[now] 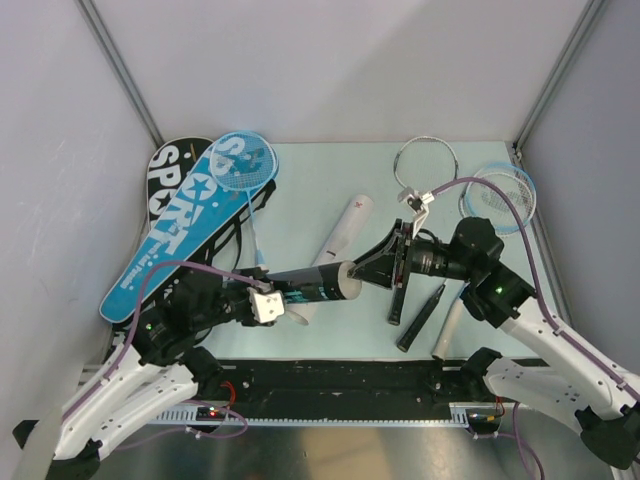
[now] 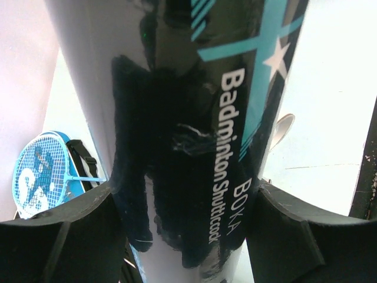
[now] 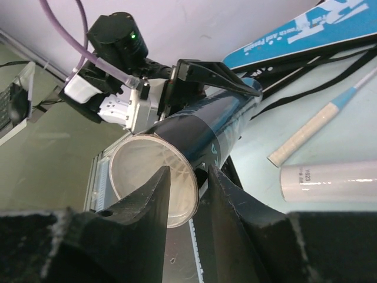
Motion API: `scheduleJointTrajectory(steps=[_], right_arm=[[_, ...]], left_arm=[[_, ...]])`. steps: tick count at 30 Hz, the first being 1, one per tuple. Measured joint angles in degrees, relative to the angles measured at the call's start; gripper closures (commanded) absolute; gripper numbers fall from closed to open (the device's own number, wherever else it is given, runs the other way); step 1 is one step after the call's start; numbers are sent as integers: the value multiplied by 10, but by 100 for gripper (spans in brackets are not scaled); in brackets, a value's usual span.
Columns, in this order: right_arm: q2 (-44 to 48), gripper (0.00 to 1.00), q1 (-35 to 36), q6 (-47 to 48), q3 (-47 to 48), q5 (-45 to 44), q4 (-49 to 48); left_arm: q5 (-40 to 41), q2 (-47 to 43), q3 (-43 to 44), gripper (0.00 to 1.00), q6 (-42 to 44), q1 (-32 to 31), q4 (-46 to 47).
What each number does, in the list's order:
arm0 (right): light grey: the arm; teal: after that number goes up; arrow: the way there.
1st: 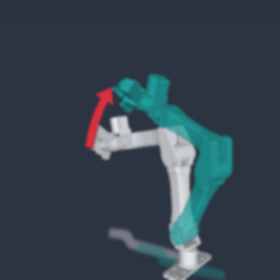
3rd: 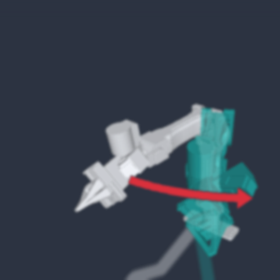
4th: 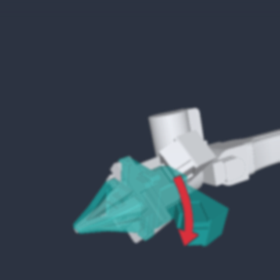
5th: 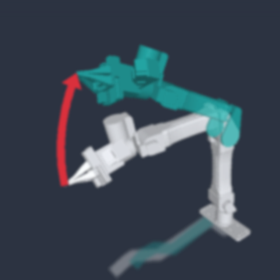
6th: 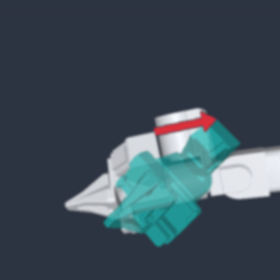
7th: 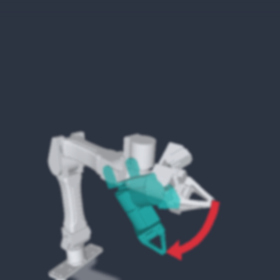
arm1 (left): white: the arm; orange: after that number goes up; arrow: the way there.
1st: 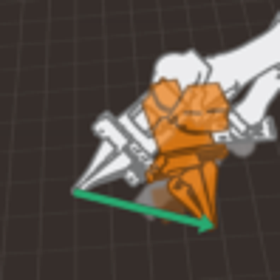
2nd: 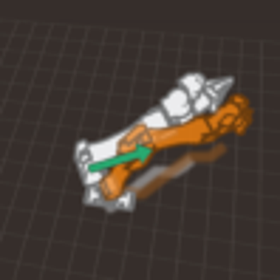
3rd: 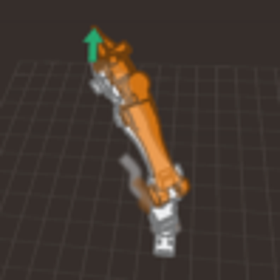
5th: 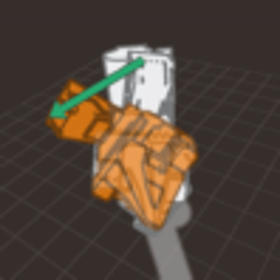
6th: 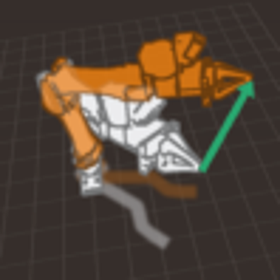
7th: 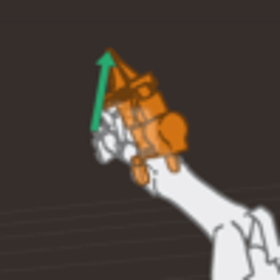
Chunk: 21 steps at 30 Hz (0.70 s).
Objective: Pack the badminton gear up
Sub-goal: Close the lid on the shuttle tube.
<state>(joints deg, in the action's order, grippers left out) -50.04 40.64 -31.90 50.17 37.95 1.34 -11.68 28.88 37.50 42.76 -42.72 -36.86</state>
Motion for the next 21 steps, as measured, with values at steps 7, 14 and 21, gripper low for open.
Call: scheduleJointTrajectory(steps=[7,14,21], right_arm=[[-8,77,8,-23,-9,17,-51],[-11,84,13,-34,-16,19,-78],[-10,66,21,-42,-18,-7,-99]], left_arm=[[-1,-1,5,58,2,0,-6],[-1,-2,7,58,0,0,-7],[0,-1,16,59,-13,1,-10]])
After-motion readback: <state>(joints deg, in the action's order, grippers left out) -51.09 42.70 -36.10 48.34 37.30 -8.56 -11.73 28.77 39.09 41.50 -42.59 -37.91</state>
